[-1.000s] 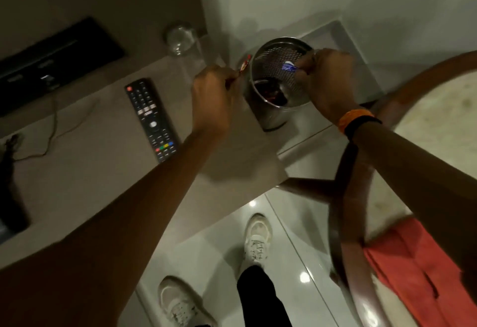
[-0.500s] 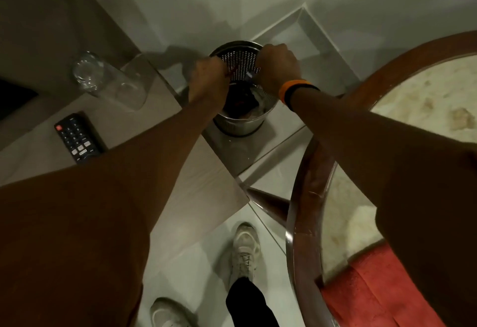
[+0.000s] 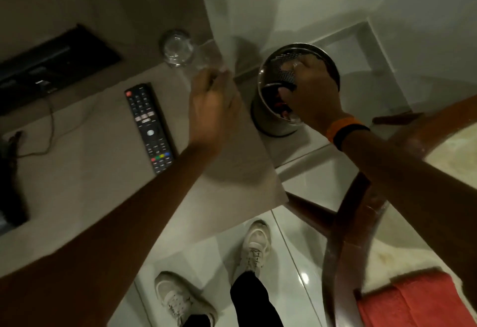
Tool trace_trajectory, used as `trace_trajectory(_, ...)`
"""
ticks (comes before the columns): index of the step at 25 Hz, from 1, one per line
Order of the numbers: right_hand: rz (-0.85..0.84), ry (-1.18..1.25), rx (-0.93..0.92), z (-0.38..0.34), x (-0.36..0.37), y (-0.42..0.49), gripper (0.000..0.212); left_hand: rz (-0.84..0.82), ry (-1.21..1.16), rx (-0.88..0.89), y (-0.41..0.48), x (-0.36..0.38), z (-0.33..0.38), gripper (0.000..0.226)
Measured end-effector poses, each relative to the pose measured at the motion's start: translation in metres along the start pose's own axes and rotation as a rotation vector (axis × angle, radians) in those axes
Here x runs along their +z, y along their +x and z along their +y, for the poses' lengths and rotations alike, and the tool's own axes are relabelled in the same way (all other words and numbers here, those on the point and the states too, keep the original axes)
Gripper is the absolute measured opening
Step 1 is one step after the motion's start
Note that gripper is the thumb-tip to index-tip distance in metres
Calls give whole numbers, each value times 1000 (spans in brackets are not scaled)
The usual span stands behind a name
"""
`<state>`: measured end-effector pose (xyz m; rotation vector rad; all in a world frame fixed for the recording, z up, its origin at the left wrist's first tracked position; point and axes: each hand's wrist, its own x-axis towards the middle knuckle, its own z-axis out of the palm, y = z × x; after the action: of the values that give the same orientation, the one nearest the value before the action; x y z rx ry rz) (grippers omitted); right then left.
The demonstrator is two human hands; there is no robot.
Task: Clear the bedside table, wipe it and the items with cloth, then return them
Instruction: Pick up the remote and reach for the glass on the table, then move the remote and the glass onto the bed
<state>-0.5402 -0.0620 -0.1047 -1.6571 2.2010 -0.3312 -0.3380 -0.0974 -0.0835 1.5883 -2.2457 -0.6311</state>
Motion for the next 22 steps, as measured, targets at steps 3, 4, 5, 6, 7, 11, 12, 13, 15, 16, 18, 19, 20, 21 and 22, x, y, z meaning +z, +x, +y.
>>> trace_trajectory(3, 37, 157, -89, -48, 6, -5, 50, 113, 3, -225, -39, -32, -39, 48)
trace_trajectory(4, 21, 213, -106, -65, 11, -4, 53, 123, -19, -340, -47, -38, -53, 53)
trace_trajectory(5, -3, 274, -106, -80, 16, -1, 57, 119, -9, -433, -52, -42, -66, 57)
trace_trajectory(6, -36, 338, -95, -96, 21, 4, 63, 103, 38, -507, -56, -45, -78, 62)
trace_trajectory(7, -62, 402, -77, -110, 28, 10, 68, 75, 81, -561, -58, -48, -88, 69)
trace_trajectory(11, -5, 619, 1, -145, 53, 31, 76, -20, 32, -634, -58, -48, -105, 75)
trace_trajectory(12, 28, 658, 25, -149, 58, 33, 76, -26, 46, -625, -57, -46, -105, 72)
trace_trajectory(13, 69, 655, 29, -151, 61, 35, 75, -21, 87, -610, -56, -44, -107, 70)
trace_trajectory(15, 123, 540, -16, -157, 62, 32, 74, -2, 164, -587, -55, -43, -111, 66)
trace_trajectory(16, 126, 472, -55, -160, 61, 27, 73, -1, 182, -581, -57, -45, -115, 63)
trace_trajectory(18, 109, 362, -137, -169, 59, 13, 67, -10, 182, -569, -66, -56, -122, 57)
trace_trajectory(19, 82, 333, -170, -177, 59, 4, 62, -6, 155, -573, -74, -64, -126, 54)
trace_trajectory(20, 51, 322, -188, -186, 58, -5, 57, 8, 114, -579, -85, -73, -130, 53)
trace_trajectory(21, 20, 328, -204, -200, 59, -15, 54, 39, 66, -592, -98, -84, -135, 55)
trace_trajectory(22, 0, 342, -223, -214, 59, -25, 51, 76, 21, -607, -111, -94, -139, 57)
